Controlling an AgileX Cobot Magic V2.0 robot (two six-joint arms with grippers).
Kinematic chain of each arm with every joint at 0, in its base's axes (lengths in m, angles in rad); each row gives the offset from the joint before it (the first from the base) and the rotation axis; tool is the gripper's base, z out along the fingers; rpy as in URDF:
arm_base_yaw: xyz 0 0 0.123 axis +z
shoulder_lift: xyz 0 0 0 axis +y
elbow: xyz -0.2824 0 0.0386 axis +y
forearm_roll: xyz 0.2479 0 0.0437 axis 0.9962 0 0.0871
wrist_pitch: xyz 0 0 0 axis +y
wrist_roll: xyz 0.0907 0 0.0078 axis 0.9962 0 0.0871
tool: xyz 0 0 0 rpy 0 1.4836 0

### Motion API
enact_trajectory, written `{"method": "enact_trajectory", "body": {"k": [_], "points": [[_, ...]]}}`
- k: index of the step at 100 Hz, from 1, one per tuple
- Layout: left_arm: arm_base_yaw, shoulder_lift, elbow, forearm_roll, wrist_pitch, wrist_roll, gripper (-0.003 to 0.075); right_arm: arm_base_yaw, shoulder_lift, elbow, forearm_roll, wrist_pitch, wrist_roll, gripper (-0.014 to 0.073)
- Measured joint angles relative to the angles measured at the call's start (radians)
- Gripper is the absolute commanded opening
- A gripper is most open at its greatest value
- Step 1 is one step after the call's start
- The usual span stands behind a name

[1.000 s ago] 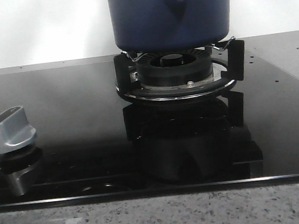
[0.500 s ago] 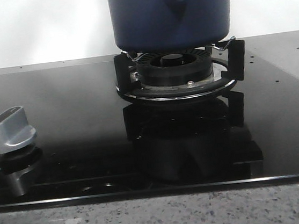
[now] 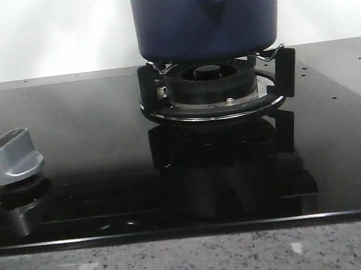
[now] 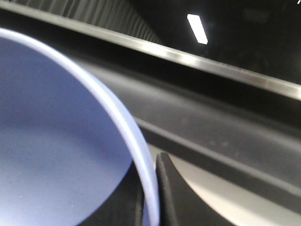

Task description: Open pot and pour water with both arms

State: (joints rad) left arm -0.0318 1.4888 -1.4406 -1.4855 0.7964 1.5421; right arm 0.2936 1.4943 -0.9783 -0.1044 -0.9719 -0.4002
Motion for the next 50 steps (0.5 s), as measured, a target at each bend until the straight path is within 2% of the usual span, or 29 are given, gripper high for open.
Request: {"method": "enact_trajectory", "body": {"k": [50], "points": [[0.0,0.0,0.0,0.0,0.0,0.0,0.0263,0.0,0.0,0.001,-0.002,-0.048,-0.001,-0.0053]]}}
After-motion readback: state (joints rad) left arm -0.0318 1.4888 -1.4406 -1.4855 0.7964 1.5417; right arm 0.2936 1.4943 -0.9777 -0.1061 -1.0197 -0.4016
